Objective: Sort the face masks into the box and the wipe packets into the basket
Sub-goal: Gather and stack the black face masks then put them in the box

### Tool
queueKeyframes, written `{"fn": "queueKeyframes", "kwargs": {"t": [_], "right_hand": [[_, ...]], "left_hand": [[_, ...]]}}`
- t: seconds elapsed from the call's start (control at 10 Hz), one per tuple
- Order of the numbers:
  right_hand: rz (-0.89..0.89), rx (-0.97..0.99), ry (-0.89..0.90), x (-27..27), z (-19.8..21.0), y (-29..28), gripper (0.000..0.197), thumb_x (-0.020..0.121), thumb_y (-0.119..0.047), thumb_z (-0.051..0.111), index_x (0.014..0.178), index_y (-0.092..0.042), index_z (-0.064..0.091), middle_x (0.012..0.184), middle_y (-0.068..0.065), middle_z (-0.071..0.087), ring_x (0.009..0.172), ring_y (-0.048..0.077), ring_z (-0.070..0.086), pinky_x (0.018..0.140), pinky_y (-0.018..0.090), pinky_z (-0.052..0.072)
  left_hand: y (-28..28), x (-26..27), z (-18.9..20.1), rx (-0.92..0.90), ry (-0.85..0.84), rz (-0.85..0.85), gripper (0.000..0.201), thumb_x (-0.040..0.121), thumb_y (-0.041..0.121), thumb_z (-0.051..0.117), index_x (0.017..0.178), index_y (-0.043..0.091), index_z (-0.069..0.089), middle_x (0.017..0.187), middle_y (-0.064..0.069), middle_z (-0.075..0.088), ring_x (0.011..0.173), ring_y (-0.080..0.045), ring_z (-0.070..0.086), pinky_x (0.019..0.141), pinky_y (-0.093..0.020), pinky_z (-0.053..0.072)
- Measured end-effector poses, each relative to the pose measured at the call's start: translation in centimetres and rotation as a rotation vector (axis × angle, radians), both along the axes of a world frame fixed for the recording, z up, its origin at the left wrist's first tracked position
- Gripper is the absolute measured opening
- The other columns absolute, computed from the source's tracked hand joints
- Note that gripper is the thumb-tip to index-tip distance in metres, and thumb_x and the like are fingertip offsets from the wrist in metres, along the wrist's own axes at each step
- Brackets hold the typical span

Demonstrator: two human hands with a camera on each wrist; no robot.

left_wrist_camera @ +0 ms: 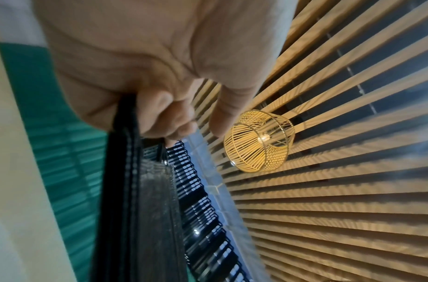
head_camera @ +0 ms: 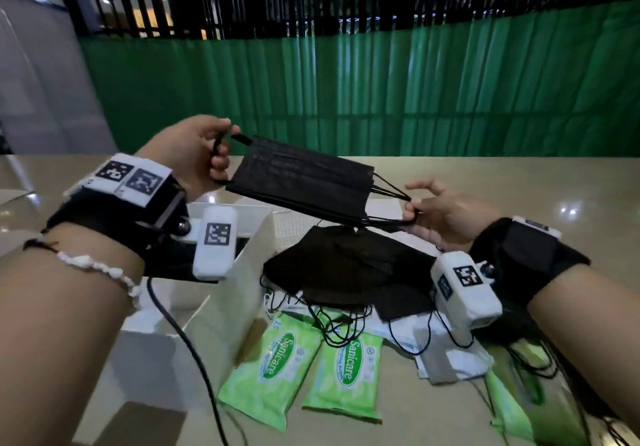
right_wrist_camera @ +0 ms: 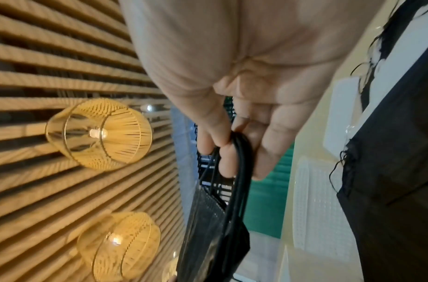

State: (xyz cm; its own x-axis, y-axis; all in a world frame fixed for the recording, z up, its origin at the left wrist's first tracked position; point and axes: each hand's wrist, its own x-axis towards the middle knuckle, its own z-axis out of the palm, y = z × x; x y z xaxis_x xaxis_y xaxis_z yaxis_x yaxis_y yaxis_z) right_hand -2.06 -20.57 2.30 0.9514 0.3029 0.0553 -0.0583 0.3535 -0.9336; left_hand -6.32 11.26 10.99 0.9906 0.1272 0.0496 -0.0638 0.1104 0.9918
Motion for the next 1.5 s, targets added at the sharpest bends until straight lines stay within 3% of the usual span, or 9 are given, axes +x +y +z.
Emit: {"fn": "queueKeyframes", "kwargs": {"t": [0.4,0.5,0.6,0.8,0.9,1.0,1.1,1.2,1.5], "right_hand": [[0.31,-0.367,-0.087,0.6,1.5,15.2,0.025,0.09,0.012,0.043,0.086,-0.004,0.061,0.073,0.008,0.065,0.071,0.012,0.065,0.073,0.019,0.053],[0.317,-0.479,-0.074,0.8,1.2,17.6,0.021,0.089,0.011,0.046,0.094,0.001,0.064,0.081,0.009,0.063,0.079,0.014,0.061,0.08,0.021,0.05],[0.306,-0.588,-0.048,0.7,1.0,18.9,0.02,0.089,0.01,0.049,0.1,0.004,0.064,0.084,0.009,0.062,0.082,0.015,0.06,0.085,0.025,0.05],[0.336,-0.632,-0.012,0.3,0.6,20.0,0.026,0.089,0.011,0.044,0.083,-0.008,0.06,0.085,0.01,0.058,0.076,0.017,0.06,0.079,0.026,0.051],[0.296,-0.66,-0.011,0.5,0.6,20.0,0.026,0.089,0.006,0.044,0.085,-0.014,0.061,0.092,0.006,0.055,0.08,0.019,0.058,0.076,0.026,0.05],[0.273,-0.683,-0.022,0.8,0.4,19.2,0.026,0.09,0.004,0.044,0.085,-0.015,0.061,0.091,0.004,0.055,0.076,0.014,0.055,0.076,0.025,0.048],[0.252,-0.702,-0.042,0.8,0.5,17.7,0.026,0.092,0.002,0.043,0.082,-0.016,0.059,0.086,0.001,0.054,0.072,0.011,0.053,0.071,0.022,0.045],[0.227,-0.716,-0.056,1.0,0.7,15.6,0.026,0.092,0.002,0.042,0.081,-0.016,0.058,0.084,0.001,0.053,0.07,0.011,0.054,0.068,0.021,0.042],[0.066,-0.629,-0.026,2.5,1.5,6.5,0.014,0.093,-0.006,0.05,0.087,-0.013,0.061,0.085,0.004,0.058,0.076,0.017,0.059,0.073,0.027,0.046]], "left_hand": [[11.5,1.4,0.6,0.355,0.262,0.401,0.031,0.097,0.027,0.04,0.067,0.02,0.042,0.031,0.007,0.034,0.024,-0.006,0.029,0.037,-0.014,0.019],[12.9,1.7,-0.7,0.469,0.324,0.458,0.032,0.097,0.014,0.043,0.065,0.014,0.042,0.03,0.004,0.032,0.026,-0.012,0.028,0.039,-0.014,0.02],[13.0,2.5,-2.6,0.552,0.407,0.429,0.035,0.098,0.004,0.035,0.064,0.009,0.039,0.05,-0.005,0.034,0.049,-0.017,0.028,0.052,-0.024,0.019],[13.6,3.6,-5.5,0.73,0.598,0.344,0.032,0.096,0.005,0.041,0.065,0.007,0.044,0.066,-0.006,0.045,0.056,-0.016,0.043,0.054,-0.024,0.037],[14.4,5.0,-7.0,0.834,0.619,0.323,0.026,0.093,0.01,0.049,0.067,0.006,0.045,0.07,-0.009,0.047,0.063,-0.023,0.048,0.067,-0.031,0.045],[12.0,3.1,-5.9,0.877,0.652,0.379,0.024,0.092,0.015,0.057,0.074,0.003,0.046,0.076,-0.012,0.047,0.084,-0.028,0.047,0.076,-0.031,0.04],[11.0,2.5,-5.1,0.78,0.646,0.306,0.02,0.095,0.016,0.052,0.097,-0.004,0.052,0.088,-0.017,0.048,0.08,-0.029,0.051,0.072,-0.032,0.04],[10.4,2.5,-3.9,0.744,0.575,0.283,0.021,0.094,0.021,0.052,0.105,0.003,0.049,0.08,-0.01,0.044,0.064,-0.022,0.043,0.056,-0.028,0.033],[1.9,4.2,1.6,0.683,0.293,0.198,0.022,0.089,0.036,0.06,0.101,0.017,0.058,0.086,0.003,0.059,0.068,-0.012,0.054,0.065,-0.028,0.046]]}}
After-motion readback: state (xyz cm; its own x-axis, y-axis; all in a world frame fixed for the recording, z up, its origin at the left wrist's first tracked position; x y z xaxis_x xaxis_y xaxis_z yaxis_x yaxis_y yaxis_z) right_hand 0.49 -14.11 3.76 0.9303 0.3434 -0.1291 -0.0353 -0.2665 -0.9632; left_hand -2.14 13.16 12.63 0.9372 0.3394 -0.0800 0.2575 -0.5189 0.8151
